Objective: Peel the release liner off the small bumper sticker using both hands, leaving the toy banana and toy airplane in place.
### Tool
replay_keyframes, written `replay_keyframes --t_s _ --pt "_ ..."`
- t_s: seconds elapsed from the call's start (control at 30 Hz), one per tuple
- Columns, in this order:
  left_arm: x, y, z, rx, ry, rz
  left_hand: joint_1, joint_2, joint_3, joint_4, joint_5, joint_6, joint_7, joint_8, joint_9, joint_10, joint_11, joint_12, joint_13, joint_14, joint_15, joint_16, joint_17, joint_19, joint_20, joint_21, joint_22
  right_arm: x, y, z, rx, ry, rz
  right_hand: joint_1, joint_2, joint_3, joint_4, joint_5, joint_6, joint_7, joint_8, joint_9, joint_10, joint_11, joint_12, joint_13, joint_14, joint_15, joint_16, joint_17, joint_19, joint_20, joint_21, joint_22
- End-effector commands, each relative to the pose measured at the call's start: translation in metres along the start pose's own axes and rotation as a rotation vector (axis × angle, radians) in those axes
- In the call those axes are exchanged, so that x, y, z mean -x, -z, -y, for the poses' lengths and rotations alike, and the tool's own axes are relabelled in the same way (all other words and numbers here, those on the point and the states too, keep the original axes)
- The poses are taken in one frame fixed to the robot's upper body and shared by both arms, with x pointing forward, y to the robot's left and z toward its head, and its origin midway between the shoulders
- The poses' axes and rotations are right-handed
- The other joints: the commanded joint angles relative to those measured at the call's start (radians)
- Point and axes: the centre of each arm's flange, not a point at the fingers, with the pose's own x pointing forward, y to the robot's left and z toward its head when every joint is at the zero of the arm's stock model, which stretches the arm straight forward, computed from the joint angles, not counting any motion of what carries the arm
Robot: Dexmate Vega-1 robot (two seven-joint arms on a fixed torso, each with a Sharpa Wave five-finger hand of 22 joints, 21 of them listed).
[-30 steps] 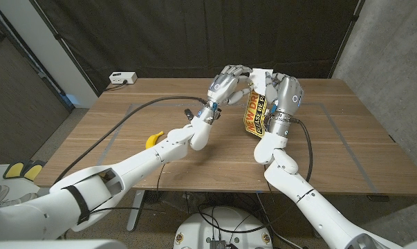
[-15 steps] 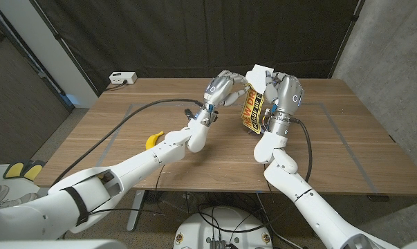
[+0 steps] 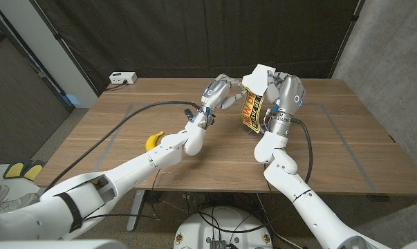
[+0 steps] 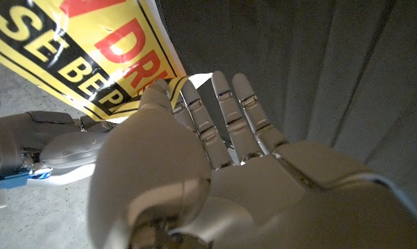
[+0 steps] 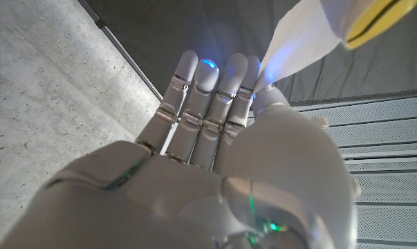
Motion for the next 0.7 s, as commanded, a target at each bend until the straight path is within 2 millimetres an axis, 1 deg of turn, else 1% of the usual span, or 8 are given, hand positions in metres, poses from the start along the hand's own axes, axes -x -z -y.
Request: replay_keyframes --t_s 0.03,0.27,0.5,0.67,0.7 --pt "0.016 -0.001 -0.002 -0.026 0.067 -0.025 0.060 0.047 0.010 -0.003 0.003 0.010 -0.018 0.046 0.135 0.014 0.000 -0.008 0.006 -0.002 -0.172 -0.010 0.006 -0.007 -0.004 0.013 0.006 0.000 0.002 0.000 0.003 0.009 -0.004 0.011 -0.003 0.011 0.002 -0.002 0.003 0.004 0.006 0.005 0.004 0.003 0.004 0.004 0.011 -0.076 -0.007 0.010 -0.004 0.002 0.009 0.003" --pt "0.022 -0.002 -0.004 -0.030 0.129 -0.020 0.066 0.044 0.014 -0.002 0.000 0.009 -0.021 0.054 0.137 0.020 0.000 -0.016 0.012 -0.016 -0.173 -0.023 0.008 -0.021 -0.003 0.028 0.009 -0.001 0.002 -0.001 0.003 0.012 -0.006 0.009 -0.003 0.015 0.004 -0.007 0.003 0.002 0.005 0.006 0.004 0.001 0.003 0.001 0.011 -0.076 -0.011 0.020 -0.008 0.002 0.018 0.002" --pt "0.027 -0.001 -0.010 -0.044 0.182 -0.025 0.072 0.047 0.022 0.002 -0.007 0.008 -0.026 0.063 0.140 0.028 -0.001 -0.026 0.020 -0.038 -0.173 -0.041 0.009 -0.044 -0.006 0.046 0.015 0.000 0.001 0.000 0.008 0.013 -0.005 0.008 -0.004 0.020 0.005 -0.012 0.002 0.003 0.003 0.005 0.002 0.002 0.002 0.002 0.013 -0.076 -0.015 0.029 -0.012 0.002 0.026 0.001" --pt "0.032 -0.001 -0.015 -0.059 0.203 -0.032 0.073 0.046 0.025 0.004 -0.011 0.005 -0.030 0.067 0.142 0.030 0.000 -0.030 0.024 -0.041 -0.173 -0.046 0.010 -0.048 -0.005 0.055 0.017 0.000 0.000 0.000 0.007 0.014 -0.003 0.007 -0.004 0.022 0.006 -0.014 0.002 0.003 0.004 0.006 0.000 0.001 0.002 0.003 0.014 -0.075 -0.017 0.032 -0.015 0.002 0.031 0.000" --pt "0.033 -0.001 -0.016 -0.062 0.211 -0.032 0.073 0.046 0.026 0.005 -0.012 0.007 -0.026 0.067 0.140 0.030 -0.001 -0.031 0.024 -0.042 -0.173 -0.047 0.011 -0.049 -0.005 0.057 0.017 0.000 0.000 0.000 0.007 0.015 -0.003 0.007 -0.005 0.023 0.006 -0.014 0.002 0.003 0.004 0.007 0.000 0.001 0.002 0.003 0.014 -0.075 -0.018 0.033 -0.014 0.001 0.031 0.000"
